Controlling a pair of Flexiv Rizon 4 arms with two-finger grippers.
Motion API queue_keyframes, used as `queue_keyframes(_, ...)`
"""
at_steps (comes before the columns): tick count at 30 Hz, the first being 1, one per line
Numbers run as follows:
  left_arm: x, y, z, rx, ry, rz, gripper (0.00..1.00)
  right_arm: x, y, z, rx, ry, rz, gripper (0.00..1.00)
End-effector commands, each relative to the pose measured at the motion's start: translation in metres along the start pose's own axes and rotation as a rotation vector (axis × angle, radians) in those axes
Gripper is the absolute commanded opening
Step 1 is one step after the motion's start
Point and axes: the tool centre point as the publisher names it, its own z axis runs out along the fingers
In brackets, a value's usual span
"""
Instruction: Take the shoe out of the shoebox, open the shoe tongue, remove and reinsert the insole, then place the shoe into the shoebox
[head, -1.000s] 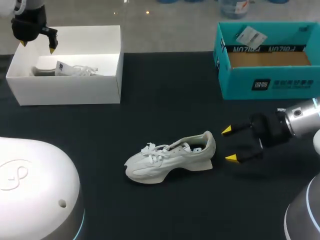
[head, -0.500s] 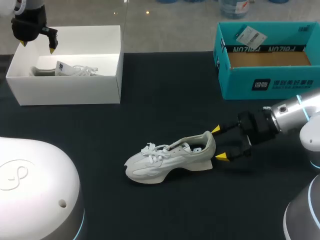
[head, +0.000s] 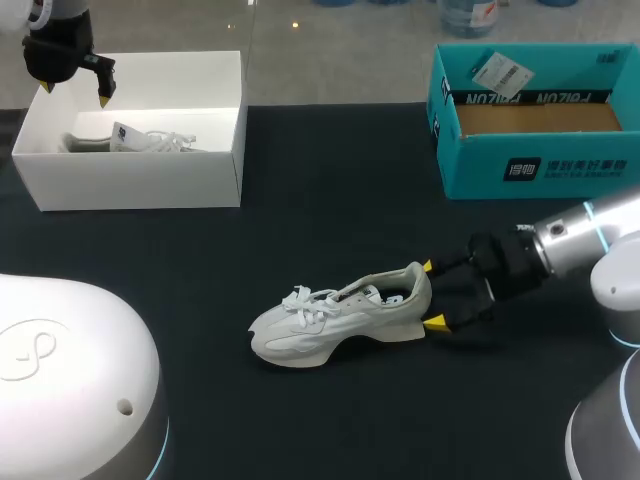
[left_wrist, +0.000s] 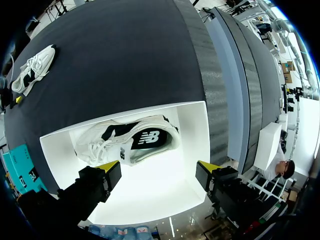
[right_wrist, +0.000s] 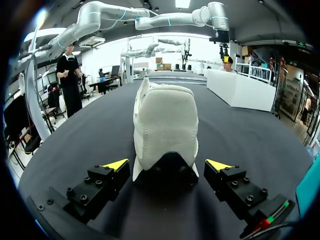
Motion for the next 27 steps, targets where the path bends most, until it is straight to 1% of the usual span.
queue_keyframes(1, 0.000, -0.001, -0.001, -0.002, 0.001, 0.001, 1.00, 0.004, -0.001, 0.003, -0.006, -0.011, 0.002, 1.00)
queue_keyframes(10, 0.000, -0.001, -0.001, -0.002, 0.001, 0.001, 1.00, 0.015, -0.005, 0.005, -0.025, -0.030, 0.021, 1.00)
queue_keyframes(27, 0.000, -0.001, -0.001, -0.002, 0.001, 0.001, 1.00, 0.032, -0.001, 0.009, -0.047, -0.062, 0.031, 1.00)
